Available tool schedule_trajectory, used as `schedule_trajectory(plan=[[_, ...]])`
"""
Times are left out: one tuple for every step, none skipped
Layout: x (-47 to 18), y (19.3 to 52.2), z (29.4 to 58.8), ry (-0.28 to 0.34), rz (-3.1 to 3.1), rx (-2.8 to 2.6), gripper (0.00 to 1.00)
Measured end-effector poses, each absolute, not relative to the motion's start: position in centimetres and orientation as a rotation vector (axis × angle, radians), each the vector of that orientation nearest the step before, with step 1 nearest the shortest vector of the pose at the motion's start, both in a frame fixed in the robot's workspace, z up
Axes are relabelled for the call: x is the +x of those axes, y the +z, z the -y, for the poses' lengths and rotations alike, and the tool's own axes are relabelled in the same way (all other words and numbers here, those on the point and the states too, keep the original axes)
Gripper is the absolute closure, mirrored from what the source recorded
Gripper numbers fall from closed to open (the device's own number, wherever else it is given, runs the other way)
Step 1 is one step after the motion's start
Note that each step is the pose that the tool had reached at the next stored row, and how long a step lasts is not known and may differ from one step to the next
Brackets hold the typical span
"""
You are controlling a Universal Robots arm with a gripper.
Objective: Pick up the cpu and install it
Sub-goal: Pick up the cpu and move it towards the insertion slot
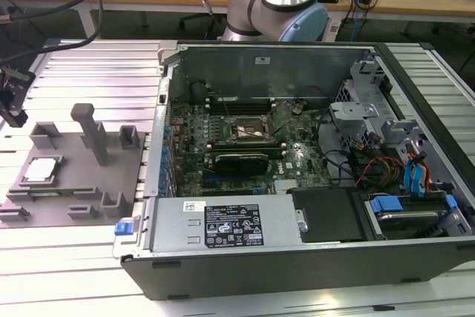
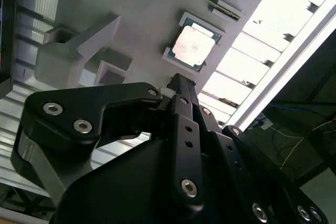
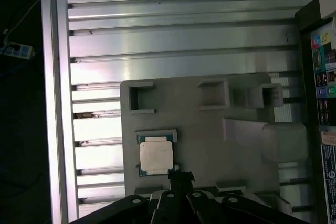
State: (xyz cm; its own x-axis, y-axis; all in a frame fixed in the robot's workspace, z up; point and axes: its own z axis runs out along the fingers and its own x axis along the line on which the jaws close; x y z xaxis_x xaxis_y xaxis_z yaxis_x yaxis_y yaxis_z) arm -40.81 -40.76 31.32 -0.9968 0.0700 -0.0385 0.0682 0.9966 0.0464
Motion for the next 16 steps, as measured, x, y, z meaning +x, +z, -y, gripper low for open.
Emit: schedule_trajectory(plan=[[-40.9, 31.2, 40.8, 0.070, -3.099, 0.107, 0.89], [-41.1, 31.0, 40.8, 0.070, -3.099, 0.105, 0.89], [-41.2, 30.6, 40.8, 0.070, -3.099, 0.104, 0.89], [-41.3, 30.4, 40.8, 0.070, -3.099, 0.103, 0.89], [-41.6, 29.9, 40.8, 0.070, -3.099, 0.102, 0.89], [-41.7, 29.7, 40.8, 0.070, -3.099, 0.101, 0.89], [-41.8, 29.5, 40.8, 0.070, -3.099, 0.101, 0.89], [-42.0, 29.2, 40.8, 0.070, -3.099, 0.100, 0.89], [-42.1, 29.0, 40.8, 0.070, -3.099, 0.099, 0.89], [-42.3, 28.7, 40.8, 0.070, -3.099, 0.097, 0.89], [-42.6, 28.3, 40.8, 0.070, -3.100, 0.096, 0.89], [-42.7, 27.9, 40.8, 0.070, -3.099, 0.094, 0.89], [-42.9, 27.6, 40.8, 0.070, -3.100, 0.092, 0.89], [-42.9, 27.2, 40.8, 0.070, -3.100, 0.090, 0.89], [-43.0, 27.1, 40.8, 0.070, -3.100, 0.089, 0.89], [-43.0, 26.8, 40.8, 0.070, -3.100, 0.087, 0.89]])
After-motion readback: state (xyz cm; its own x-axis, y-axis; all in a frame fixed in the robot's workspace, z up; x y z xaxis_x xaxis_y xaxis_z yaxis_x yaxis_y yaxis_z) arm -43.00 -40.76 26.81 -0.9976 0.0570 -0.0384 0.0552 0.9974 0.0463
